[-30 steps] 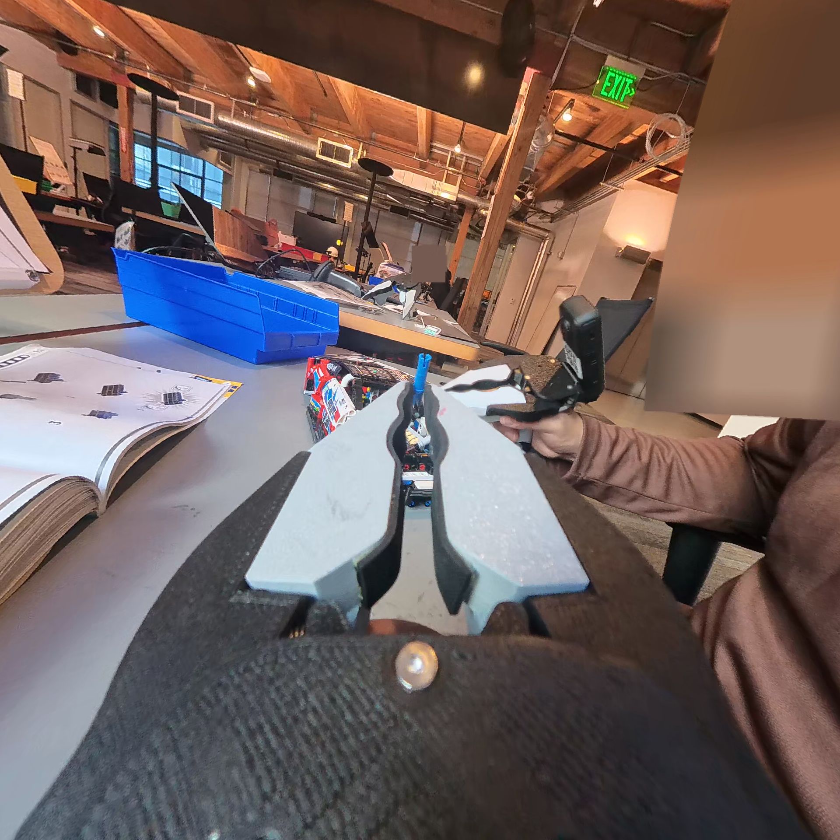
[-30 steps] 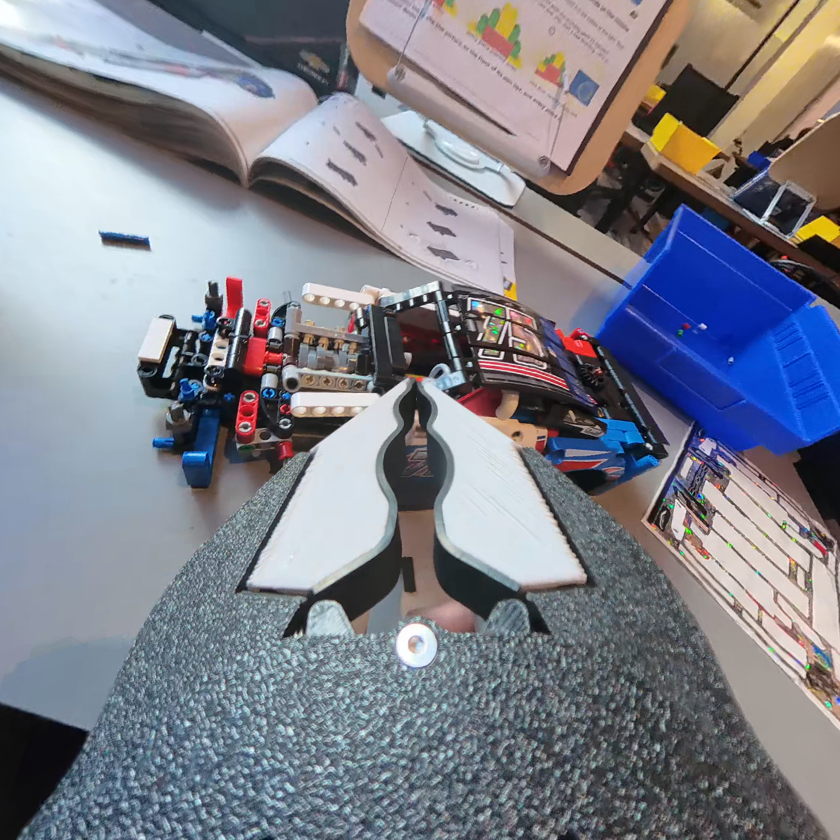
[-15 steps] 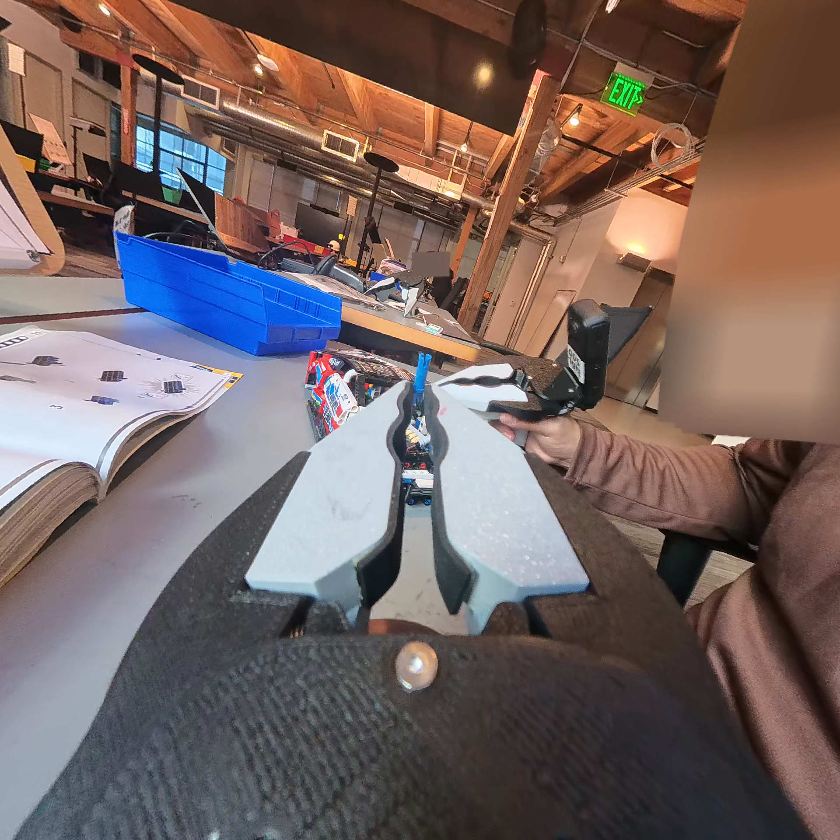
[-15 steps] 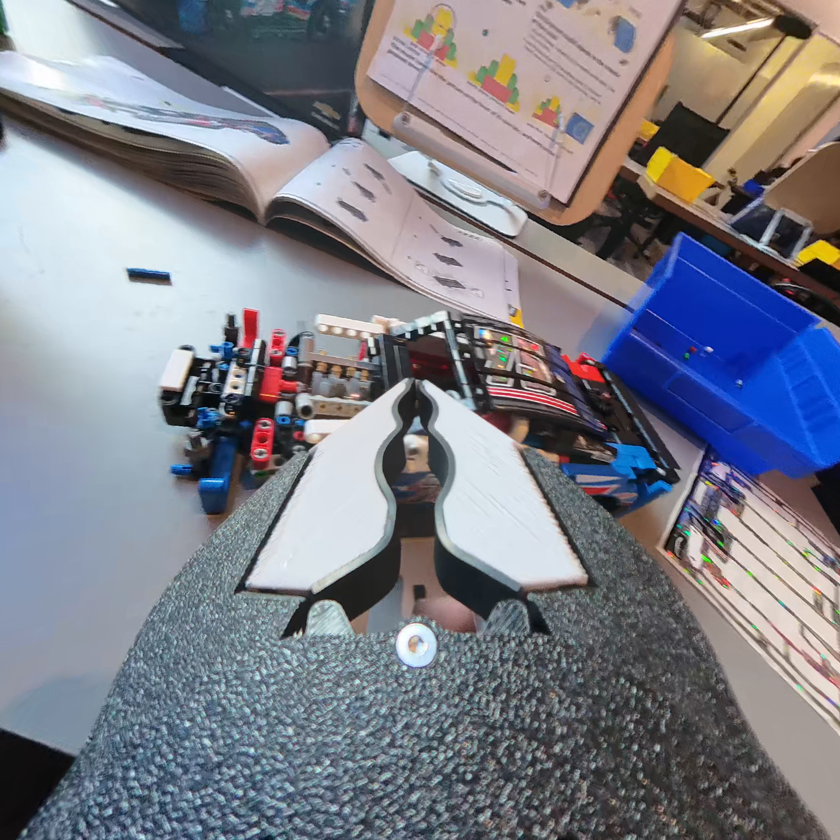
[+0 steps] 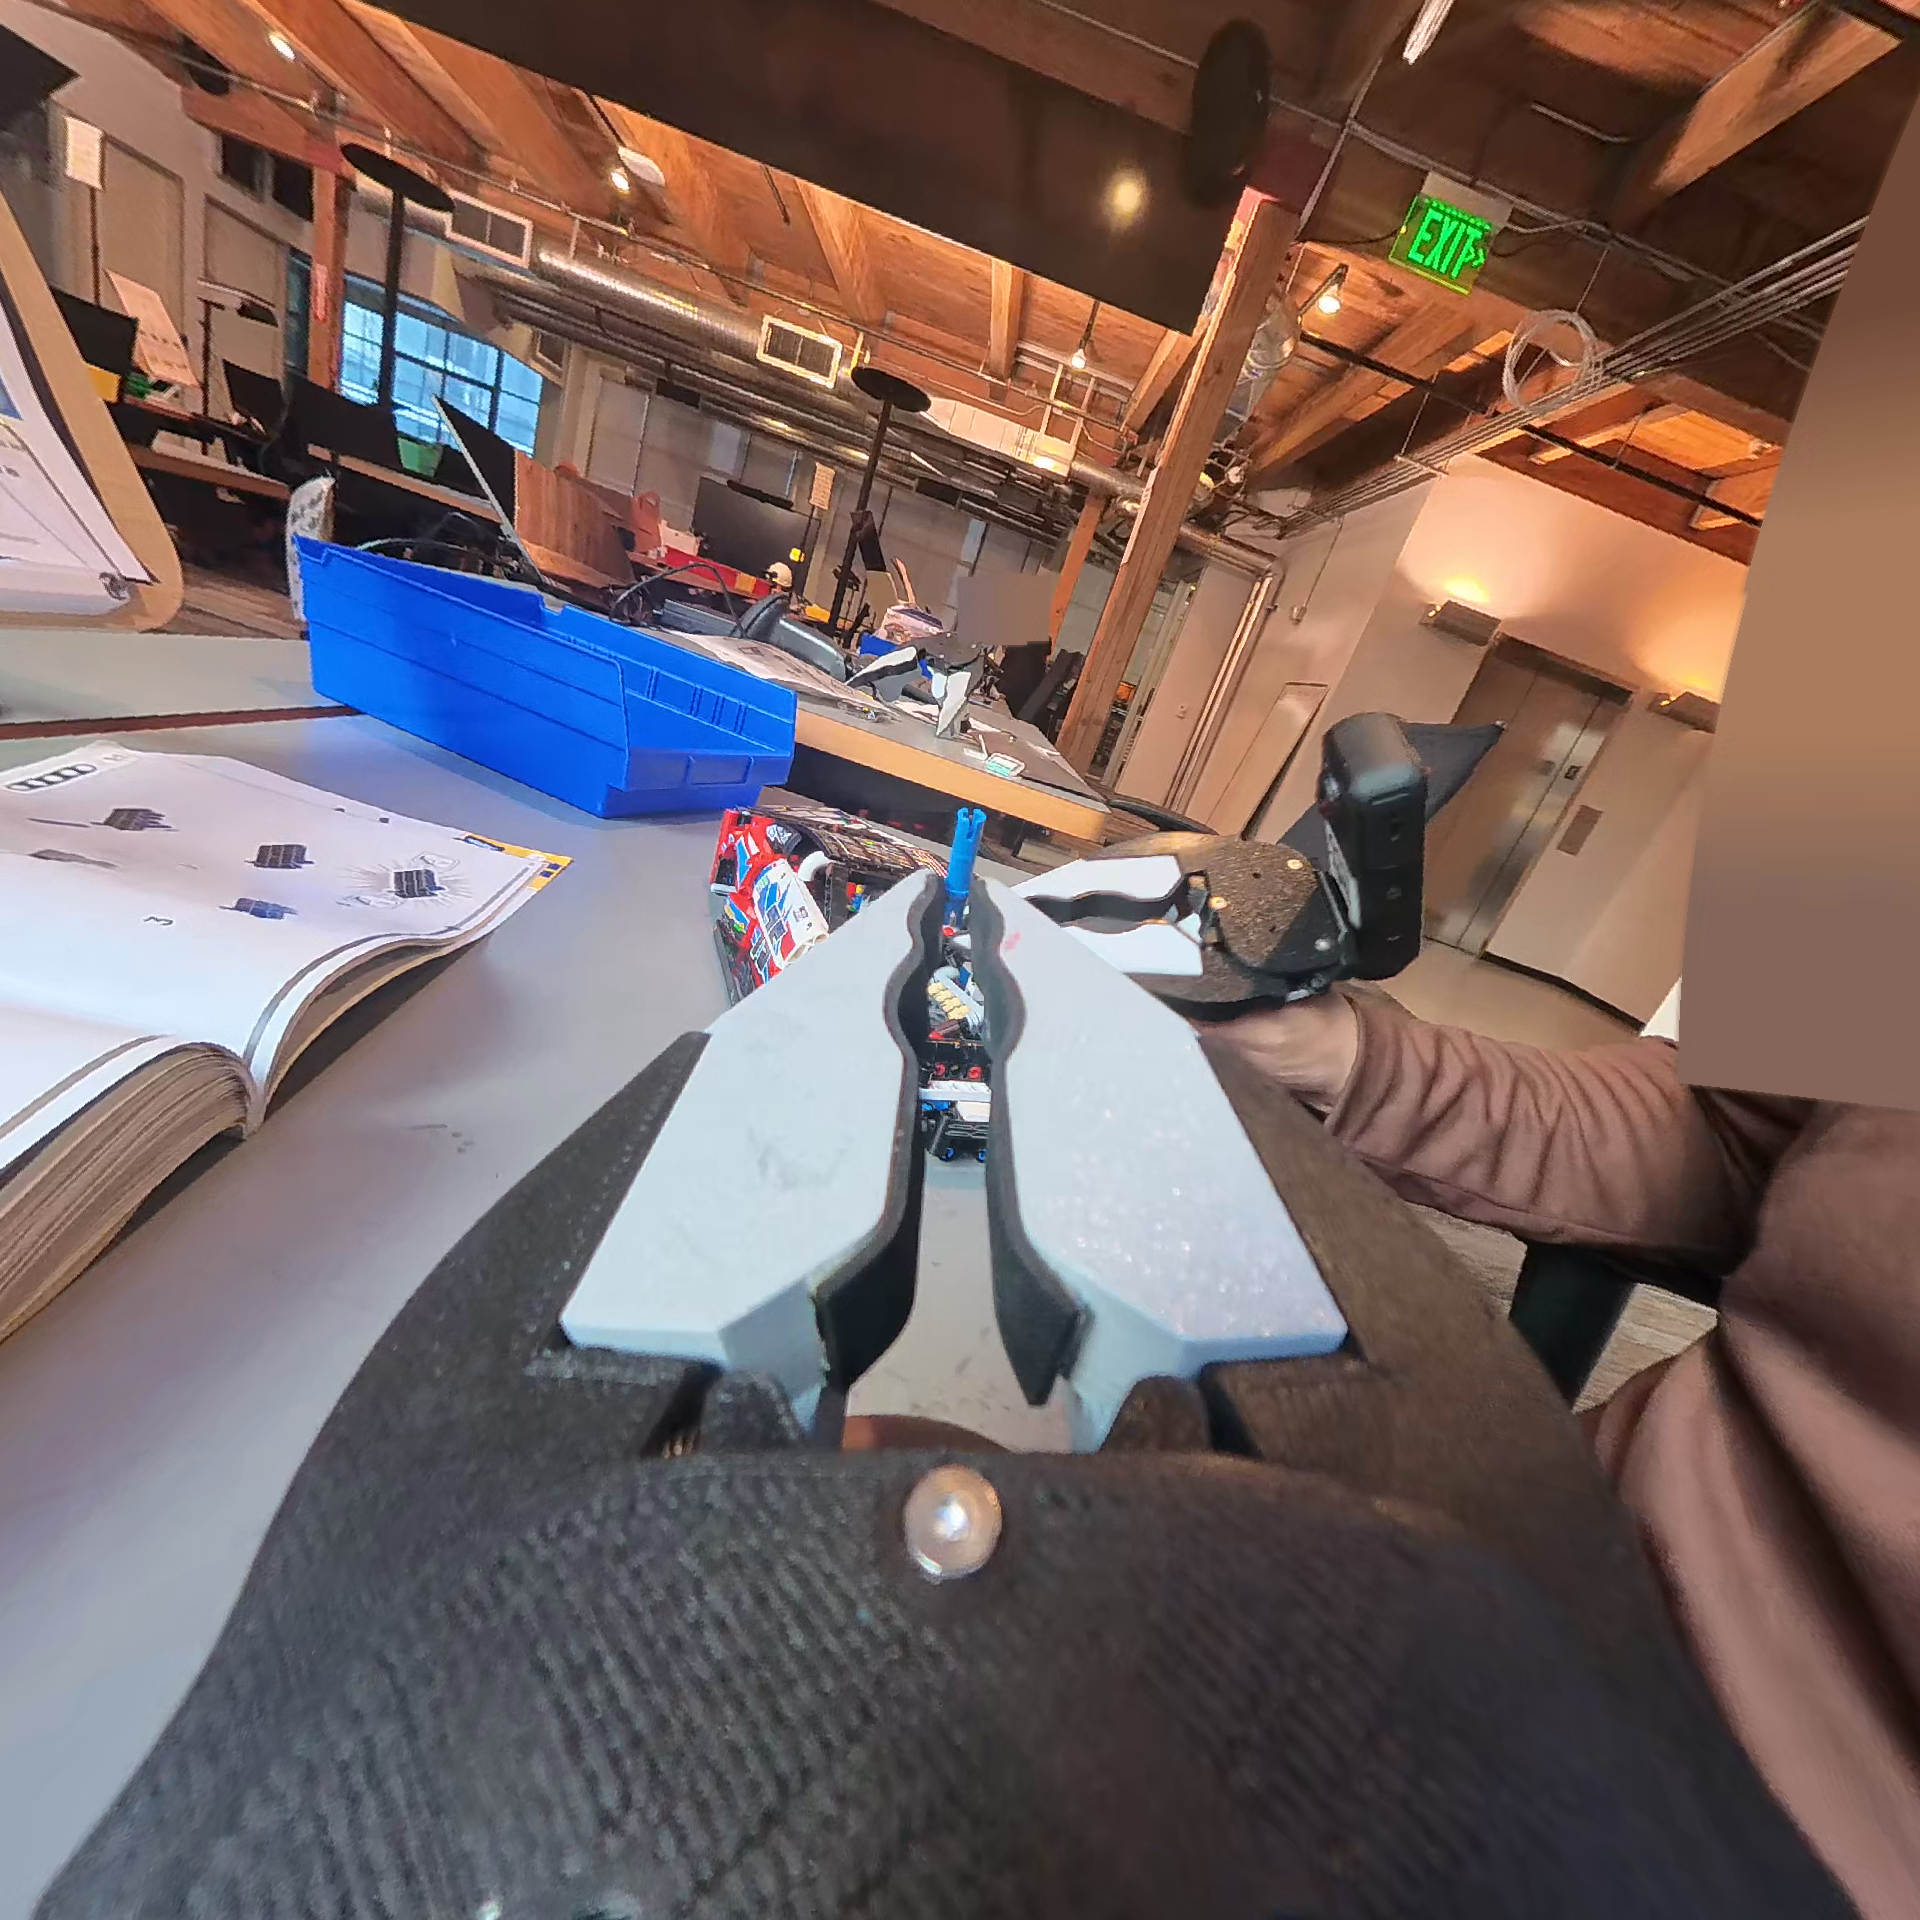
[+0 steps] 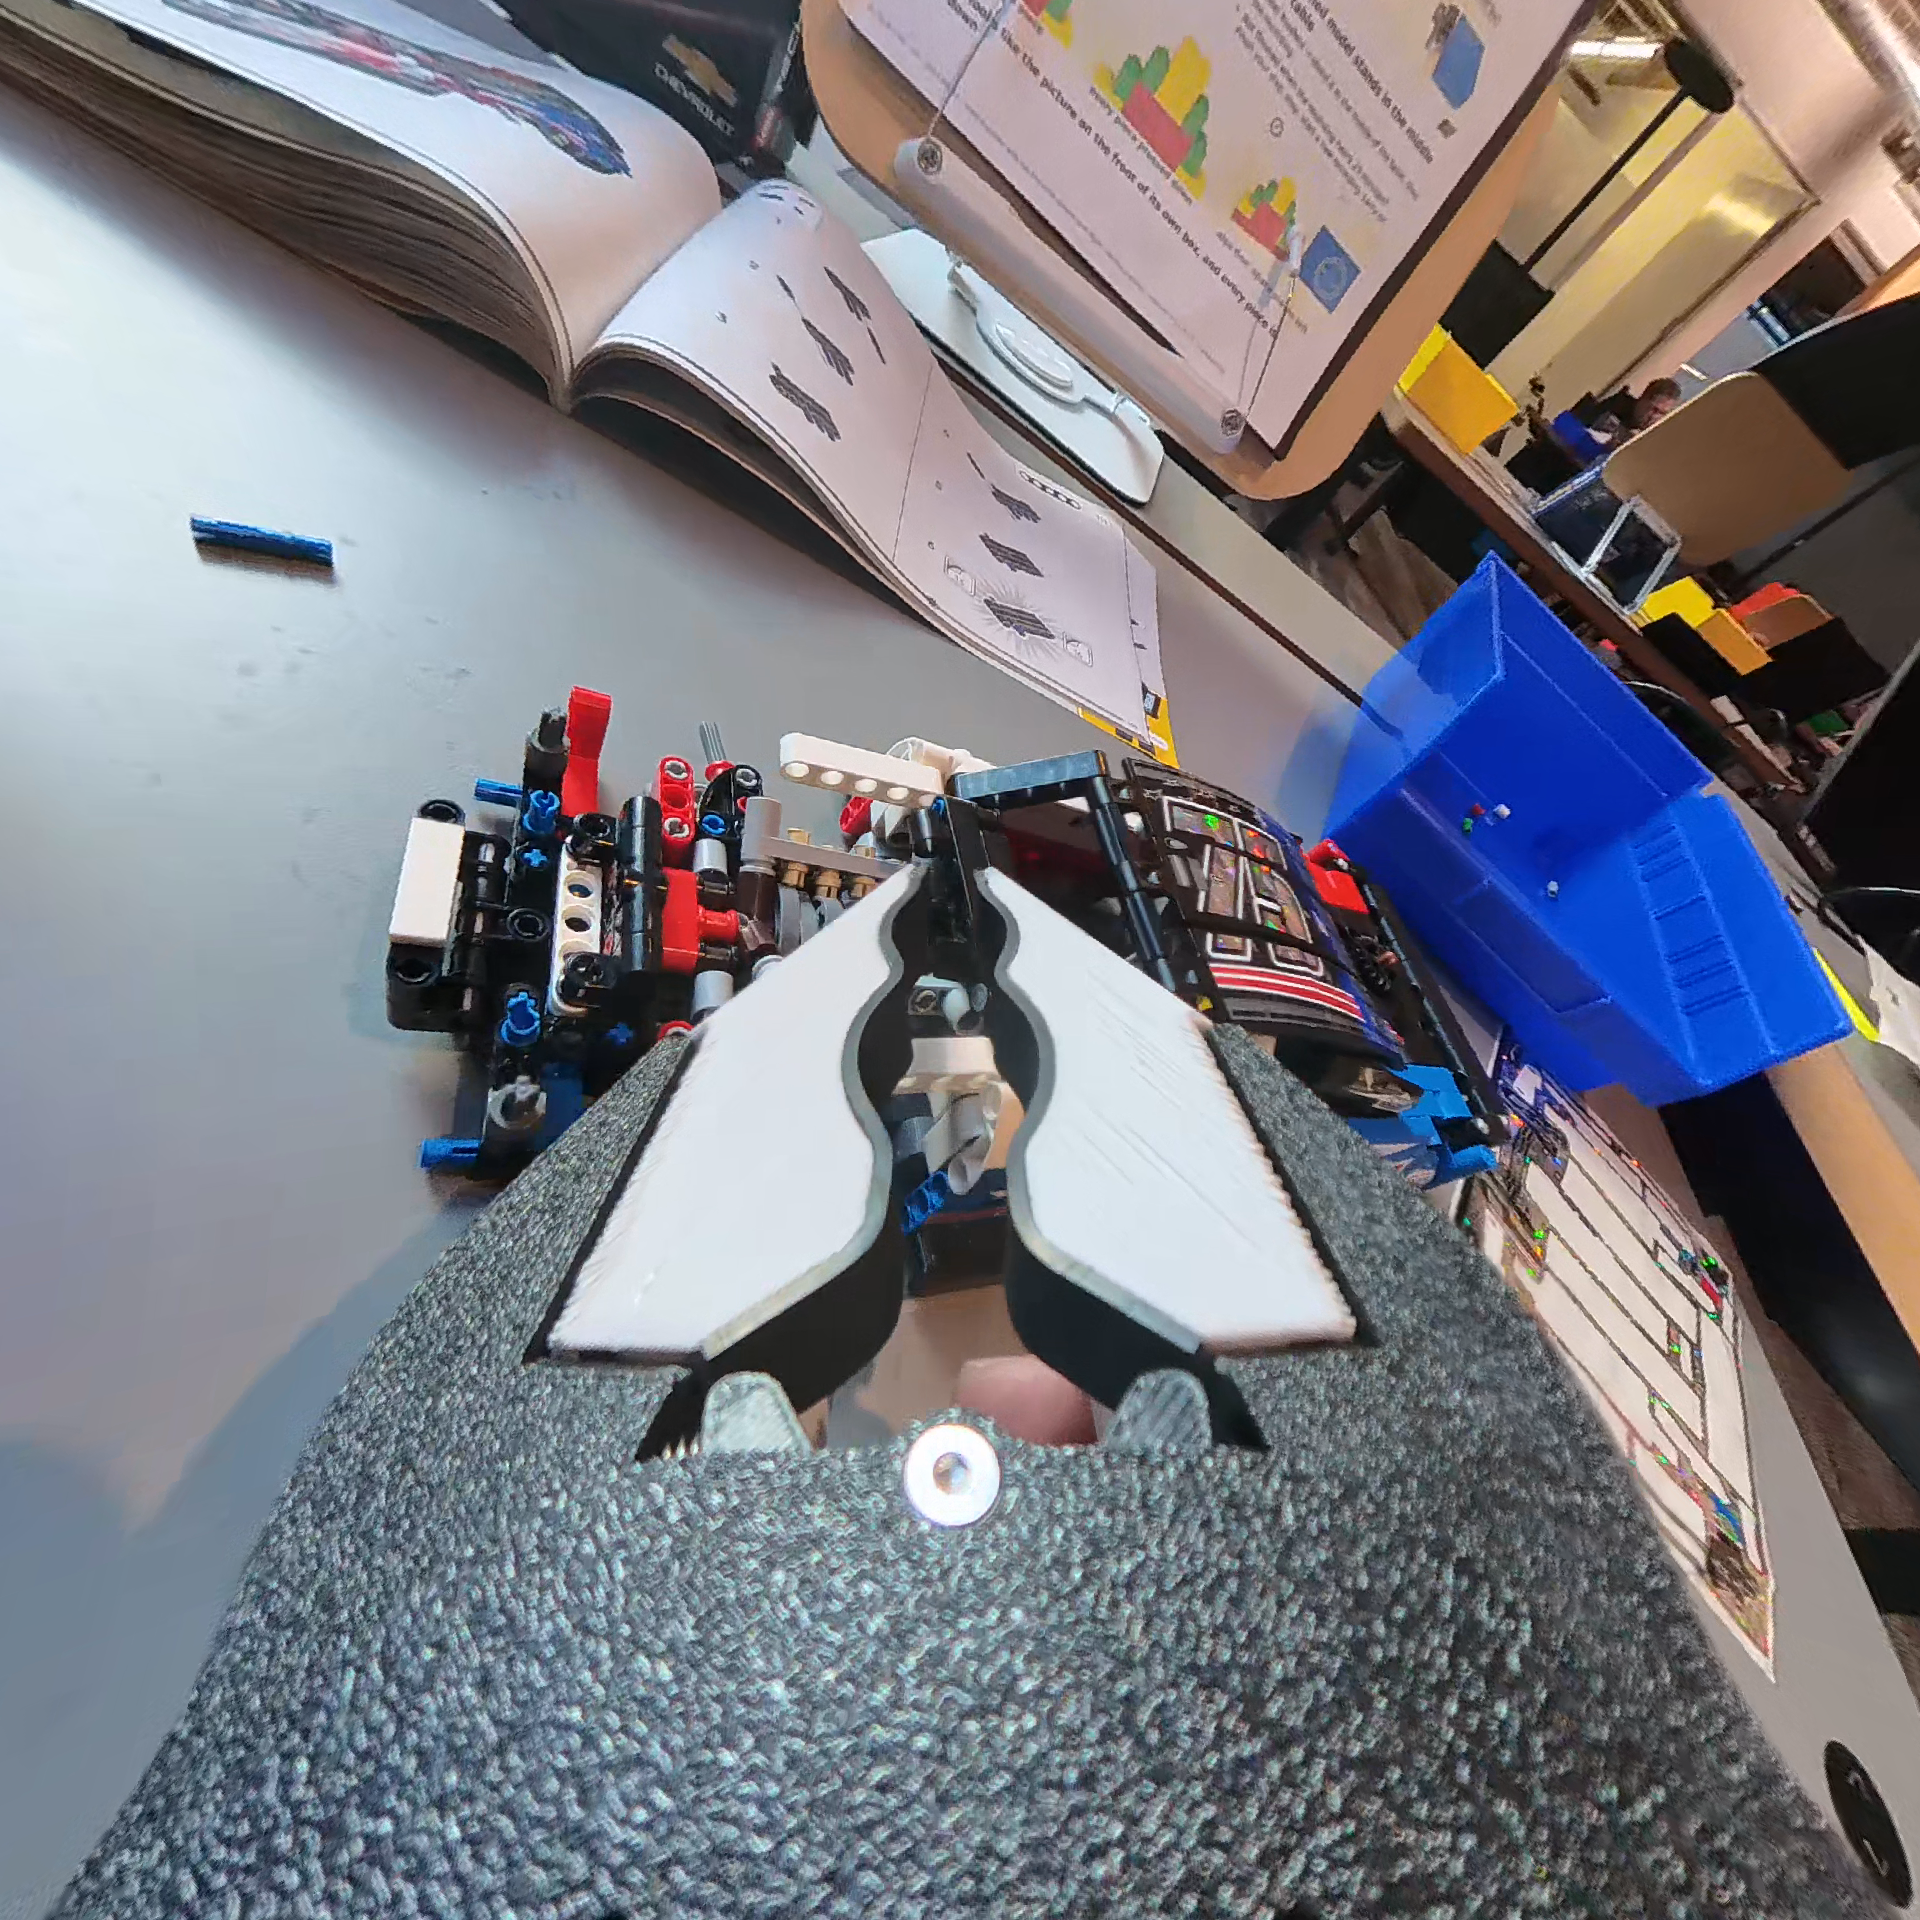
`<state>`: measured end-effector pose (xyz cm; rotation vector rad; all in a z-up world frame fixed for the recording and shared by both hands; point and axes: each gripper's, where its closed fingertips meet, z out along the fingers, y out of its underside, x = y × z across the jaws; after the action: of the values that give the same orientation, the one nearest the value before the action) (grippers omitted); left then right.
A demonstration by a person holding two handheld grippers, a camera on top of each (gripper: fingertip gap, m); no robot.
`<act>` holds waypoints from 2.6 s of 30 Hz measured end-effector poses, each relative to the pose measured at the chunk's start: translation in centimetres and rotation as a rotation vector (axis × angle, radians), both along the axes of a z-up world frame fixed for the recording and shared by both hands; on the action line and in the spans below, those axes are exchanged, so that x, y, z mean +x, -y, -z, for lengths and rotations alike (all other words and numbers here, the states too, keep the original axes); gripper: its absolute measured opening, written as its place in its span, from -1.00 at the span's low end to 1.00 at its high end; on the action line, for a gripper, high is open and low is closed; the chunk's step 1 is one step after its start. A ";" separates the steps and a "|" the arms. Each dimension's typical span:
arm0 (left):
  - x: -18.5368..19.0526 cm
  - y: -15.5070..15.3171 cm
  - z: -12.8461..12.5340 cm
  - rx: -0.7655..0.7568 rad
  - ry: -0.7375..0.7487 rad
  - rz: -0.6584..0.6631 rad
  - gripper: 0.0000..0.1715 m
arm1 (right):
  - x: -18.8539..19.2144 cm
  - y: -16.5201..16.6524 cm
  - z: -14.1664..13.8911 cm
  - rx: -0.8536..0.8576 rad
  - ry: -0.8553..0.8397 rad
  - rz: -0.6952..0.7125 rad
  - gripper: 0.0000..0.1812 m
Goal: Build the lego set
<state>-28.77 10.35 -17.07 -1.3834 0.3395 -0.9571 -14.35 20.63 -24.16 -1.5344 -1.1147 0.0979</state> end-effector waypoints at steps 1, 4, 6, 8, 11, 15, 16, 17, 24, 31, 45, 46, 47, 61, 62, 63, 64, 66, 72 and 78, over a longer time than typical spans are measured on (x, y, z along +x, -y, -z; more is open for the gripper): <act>0.0 0.0 0.0 -0.001 0.003 0.003 -0.98 | -0.1 0.0 0.2 0.004 0.009 0.002 -0.91; -0.2 0.0 0.0 -0.010 0.016 0.002 -0.98 | -0.1 -0.1 0.7 0.010 0.033 0.012 -0.93; -0.3 -0.1 0.0 -0.017 0.025 -0.001 -0.98 | -0.1 -0.3 0.8 0.014 0.038 0.018 -0.94; -0.4 -0.2 0.0 -0.022 0.032 -0.004 -0.98 | 0.0 -0.5 0.7 0.017 0.032 0.022 -0.95; -0.5 -0.3 0.1 -0.025 0.035 -0.006 -0.98 | 0.2 -0.8 0.7 0.013 0.026 0.029 -0.96; -0.5 -0.4 0.1 -0.033 0.039 -0.006 -0.98 | 0.3 -1.0 0.7 0.007 0.018 0.029 -0.97; -0.6 -0.4 0.1 -0.035 0.041 -0.007 -0.98 | 0.3 -1.0 0.6 0.005 0.014 0.029 -0.97; -0.6 -0.4 0.1 -0.036 0.042 -0.007 -0.98 | 0.4 -1.0 0.6 0.004 0.011 0.028 -0.97; -0.6 -0.4 0.1 -0.036 0.041 -0.008 -0.98 | 0.4 -1.0 0.6 0.002 0.004 0.030 -0.98; -0.6 -0.4 0.1 -0.034 0.042 -0.009 -0.98 | 0.5 -1.0 0.5 -0.001 -0.005 0.031 -0.98; -0.5 -0.4 0.1 -0.035 0.040 -0.006 -0.97 | 2.5 -1.1 -0.1 -0.033 -0.012 0.100 -0.98; -0.5 -0.4 0.1 -0.034 0.039 -0.006 -0.97 | 2.7 -0.9 -0.1 -0.039 0.000 0.098 -0.98; -0.5 -0.4 0.1 -0.033 0.038 -0.005 -0.97 | 2.9 -0.6 0.0 -0.038 0.024 0.093 -0.97; -0.3 -0.3 0.2 -0.031 0.027 0.001 -0.98 | 0.9 -0.2 0.9 0.054 0.364 0.029 -0.95; -0.3 -0.3 0.2 -0.031 0.028 0.000 -0.98 | 0.9 -0.2 1.0 0.058 0.379 0.030 -0.96; -0.4 -0.3 0.1 -0.031 0.030 0.000 -0.98 | 0.8 -0.2 1.0 0.062 0.396 0.033 -0.97; -0.4 -0.3 0.1 -0.031 0.031 0.000 -0.98 | 0.8 -0.2 1.0 0.061 0.413 0.035 -0.96; -0.3 -0.2 0.2 -0.036 0.034 0.005 -0.97 | 0.7 0.1 1.4 0.020 0.430 0.030 -0.86; -0.3 -0.2 0.2 -0.040 0.037 0.006 -0.97 | 0.8 -0.9 1.5 -0.021 0.436 0.061 -0.84; -0.3 -0.2 0.2 -0.040 0.033 0.007 -0.97 | 1.0 -1.4 1.6 0.105 0.653 0.037 -0.87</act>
<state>-29.04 10.56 -17.28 -1.4014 0.3021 -0.9963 -13.32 22.07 -25.74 -1.5294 -1.5655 -0.5136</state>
